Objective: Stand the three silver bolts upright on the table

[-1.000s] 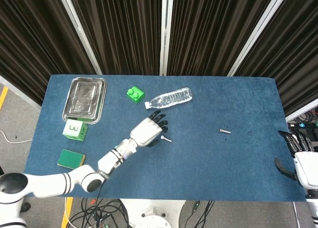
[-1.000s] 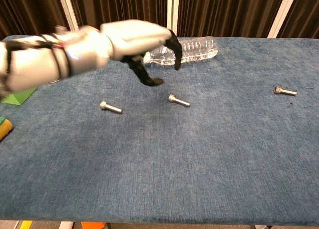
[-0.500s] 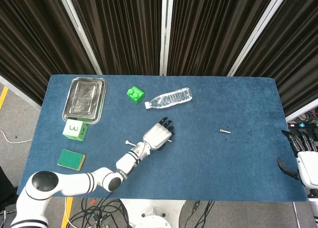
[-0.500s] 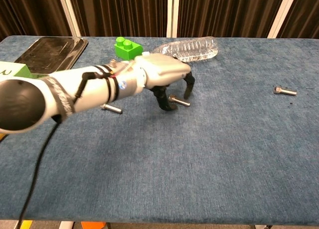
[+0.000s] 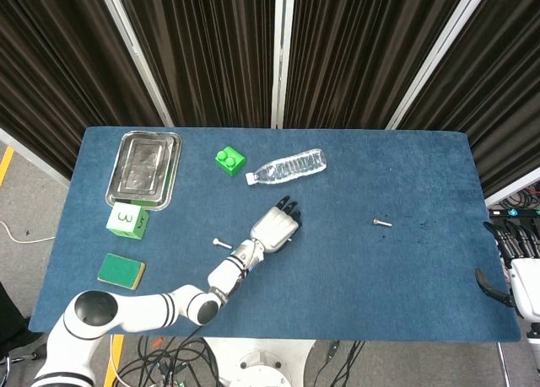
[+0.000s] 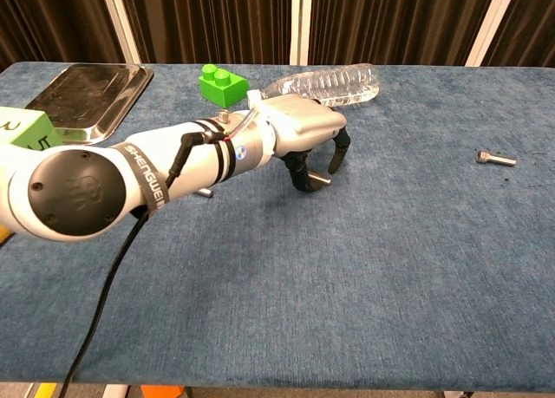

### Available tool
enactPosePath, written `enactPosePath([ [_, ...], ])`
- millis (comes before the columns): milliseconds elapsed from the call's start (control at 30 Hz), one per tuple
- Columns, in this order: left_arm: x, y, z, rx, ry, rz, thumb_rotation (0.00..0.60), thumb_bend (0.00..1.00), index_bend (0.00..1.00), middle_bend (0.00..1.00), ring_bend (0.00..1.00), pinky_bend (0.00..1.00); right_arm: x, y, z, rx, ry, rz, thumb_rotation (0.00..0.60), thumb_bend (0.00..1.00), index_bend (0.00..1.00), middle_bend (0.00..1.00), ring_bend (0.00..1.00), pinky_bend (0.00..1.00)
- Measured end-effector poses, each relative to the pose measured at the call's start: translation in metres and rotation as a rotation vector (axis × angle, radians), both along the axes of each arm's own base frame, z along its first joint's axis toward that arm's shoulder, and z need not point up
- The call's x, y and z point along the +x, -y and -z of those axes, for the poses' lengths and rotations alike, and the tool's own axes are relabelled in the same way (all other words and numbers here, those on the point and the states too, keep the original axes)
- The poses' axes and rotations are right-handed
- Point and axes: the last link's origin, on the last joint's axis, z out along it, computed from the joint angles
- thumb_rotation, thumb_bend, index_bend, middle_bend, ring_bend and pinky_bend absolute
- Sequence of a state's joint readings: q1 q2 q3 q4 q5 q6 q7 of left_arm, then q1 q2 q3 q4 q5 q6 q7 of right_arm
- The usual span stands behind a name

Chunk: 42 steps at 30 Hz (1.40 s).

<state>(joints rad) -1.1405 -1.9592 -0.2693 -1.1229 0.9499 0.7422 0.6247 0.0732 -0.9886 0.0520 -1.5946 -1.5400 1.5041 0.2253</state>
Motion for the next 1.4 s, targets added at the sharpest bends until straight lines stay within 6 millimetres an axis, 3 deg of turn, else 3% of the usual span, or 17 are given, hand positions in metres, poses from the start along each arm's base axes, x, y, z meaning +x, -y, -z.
enactPosePath([
  [400,0.001,0.000,0.006,-0.006,0.010,-0.011,0.600,0.34,0.49,0.21,0.05,0.00,-0.002,-0.004,-0.002,-0.014,0.005,0.007,0.600,0.30,0.09,0.14,0.00,0.00],
  [733,-0.001,0.000,0.007,-0.007,0.014,-0.020,0.600,0.41,0.51,0.21,0.05,0.00,-0.003,-0.006,-0.003,-0.018,0.007,0.012,0.600,0.30,0.09,0.14,0.00,0.00],
  [1400,-0.013,-0.009,-0.025,-0.109,0.263,-0.233,0.600,0.42,0.52,0.22,0.05,0.00,0.003,-0.008,-0.003,-0.026,0.003,-0.006,0.600,0.30,0.09,0.14,0.00,0.00],
])
